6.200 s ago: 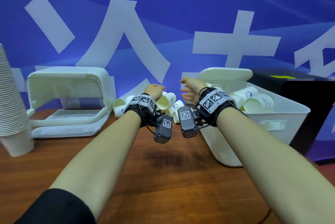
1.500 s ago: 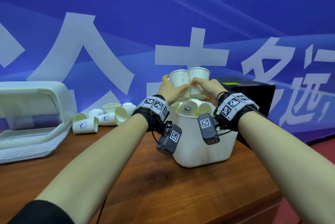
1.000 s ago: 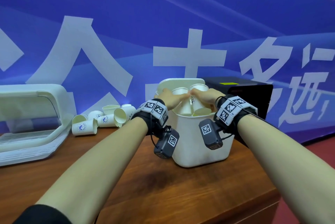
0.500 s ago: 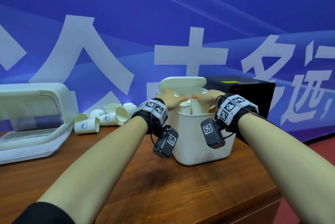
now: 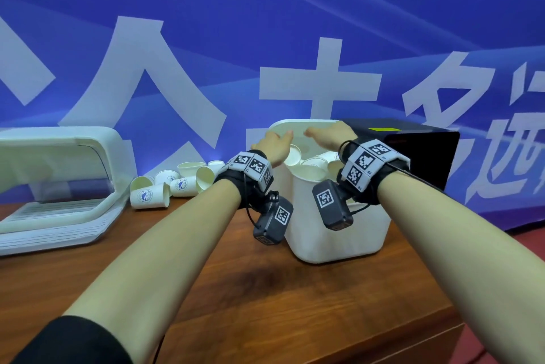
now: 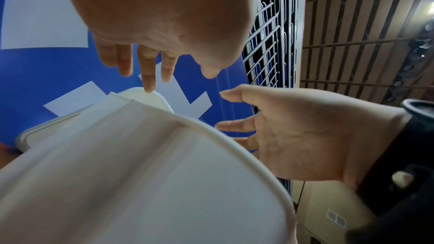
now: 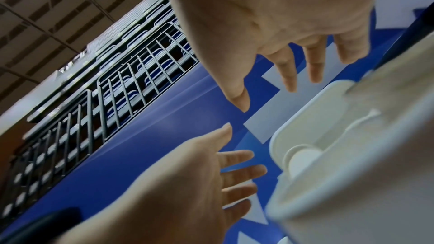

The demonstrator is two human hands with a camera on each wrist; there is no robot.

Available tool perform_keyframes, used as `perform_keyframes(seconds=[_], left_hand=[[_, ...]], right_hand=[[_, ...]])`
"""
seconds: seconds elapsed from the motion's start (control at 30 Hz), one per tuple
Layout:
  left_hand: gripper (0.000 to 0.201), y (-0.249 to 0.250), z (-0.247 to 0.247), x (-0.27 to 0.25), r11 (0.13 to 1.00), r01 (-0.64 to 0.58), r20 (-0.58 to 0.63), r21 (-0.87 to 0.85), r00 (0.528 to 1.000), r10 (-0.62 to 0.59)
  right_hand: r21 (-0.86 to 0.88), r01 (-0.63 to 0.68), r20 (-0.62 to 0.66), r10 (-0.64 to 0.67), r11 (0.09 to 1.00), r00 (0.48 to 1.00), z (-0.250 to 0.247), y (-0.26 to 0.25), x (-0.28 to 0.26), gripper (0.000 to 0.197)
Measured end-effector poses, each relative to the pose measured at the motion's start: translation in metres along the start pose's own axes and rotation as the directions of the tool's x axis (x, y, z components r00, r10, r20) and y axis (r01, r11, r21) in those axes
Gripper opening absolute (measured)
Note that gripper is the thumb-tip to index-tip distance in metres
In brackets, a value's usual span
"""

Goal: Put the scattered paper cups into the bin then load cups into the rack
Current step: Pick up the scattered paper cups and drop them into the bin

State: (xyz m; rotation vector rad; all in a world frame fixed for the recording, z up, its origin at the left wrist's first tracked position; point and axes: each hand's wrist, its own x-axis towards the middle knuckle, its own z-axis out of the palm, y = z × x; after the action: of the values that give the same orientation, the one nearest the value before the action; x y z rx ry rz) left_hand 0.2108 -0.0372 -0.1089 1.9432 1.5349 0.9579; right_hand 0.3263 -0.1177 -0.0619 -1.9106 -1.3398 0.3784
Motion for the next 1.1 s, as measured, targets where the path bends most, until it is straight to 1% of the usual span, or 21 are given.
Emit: perform_keyframes(seconds=[0.07, 0.13, 0.27, 0.33, 0.4, 0.5, 0.57, 0.6, 0.67, 0.8, 0.87, 0.97, 1.07, 1.1], left_hand=[[0.066, -0.004, -0.007, 0.003, 0.998, -0.021, -0.014, -0.054, 1.0, 0.02], [0.063, -0.009, -0.016, 0.003, 0.996, -0.007, -0.02, -0.09, 1.0, 0.006], [0.057, -0.03, -0.034, 0.011, 0.997, 0.028, -0.024, -0.073, 0.999, -0.03], [0.05, -0.043, -0.043, 0.014, 0.996, 0.053, -0.017, -0.068, 0.998, -0.054], [0.038, -0.057, -0.05, 0.016, 0.994, 0.082, -0.03, -0.078, 0.996, -0.085], [0.034, -0.078, -0.061, 0.018, 0.988, 0.111, -0.063, -0.107, 0.991, -0.118], [0.033, -0.091, -0.068, 0.02, 0.981, 0.129, -0.079, -0.144, 0.987, -0.142], [0.033, -0.097, -0.071, 0.02, 0.977, 0.14, -0.089, -0.162, 0.984, -0.156], [0.033, -0.107, -0.077, 0.021, 0.973, 0.16, -0.109, -0.169, 0.978, -0.18], [0.037, -0.127, -0.085, 0.018, 0.969, 0.191, -0.135, -0.156, 0.968, -0.213], [0.037, -0.137, -0.09, 0.015, 0.964, 0.199, -0.143, -0.175, 0.964, -0.225], [0.037, -0.15, -0.095, 0.012, 0.958, 0.216, -0.148, -0.189, 0.958, -0.246], [0.035, -0.166, -0.098, 0.013, 0.958, 0.238, -0.158, -0.159, 0.952, -0.263], [0.032, -0.17, -0.098, 0.013, 0.958, 0.249, -0.171, -0.143, 0.947, -0.272]], right_hand=[[0.052, 0.011, -0.012, -0.01, 0.999, 1.0, 0.007, -0.009, 0.0, 0.057], [0.107, 0.053, -0.036, -0.049, 0.993, 0.998, 0.017, -0.019, 0.0, 0.054], [0.265, 0.099, -0.022, -0.097, 0.959, 0.995, 0.046, -0.038, 0.003, 0.041], [0.282, 0.108, -0.003, -0.112, 0.953, 0.994, 0.06, -0.047, 0.002, 0.029], [0.281, 0.093, 0.017, -0.102, 0.955, 0.995, 0.074, -0.054, 0.002, 0.028], [0.27, 0.093, 0.082, -0.119, 0.958, 0.989, 0.093, -0.062, -0.001, 0.022], [0.261, 0.105, 0.107, -0.137, 0.96, 0.985, 0.106, -0.064, 0.002, 0.039], [0.254, 0.108, 0.114, -0.14, 0.961, 0.983, 0.112, -0.065, 0.003, 0.043], [0.252, 0.097, 0.134, -0.134, 0.963, 0.982, 0.125, -0.068, 0.006, 0.043], [0.246, 0.022, 0.178, -0.068, 0.969, 0.982, 0.144, -0.07, 0.004, 0.024], [0.269, -0.014, 0.194, -0.04, 0.963, 0.98, 0.155, -0.07, 0.004, 0.023], [0.323, -0.074, 0.246, -0.008, 0.943, 0.969, 0.174, -0.068, 0.008, 0.027], [0.363, -0.122, 0.282, 0.016, 0.924, 0.959, 0.191, -0.064, 0.012, 0.043], [0.372, -0.13, 0.282, 0.022, 0.919, 0.959, 0.196, -0.062, 0.014, 0.048]])
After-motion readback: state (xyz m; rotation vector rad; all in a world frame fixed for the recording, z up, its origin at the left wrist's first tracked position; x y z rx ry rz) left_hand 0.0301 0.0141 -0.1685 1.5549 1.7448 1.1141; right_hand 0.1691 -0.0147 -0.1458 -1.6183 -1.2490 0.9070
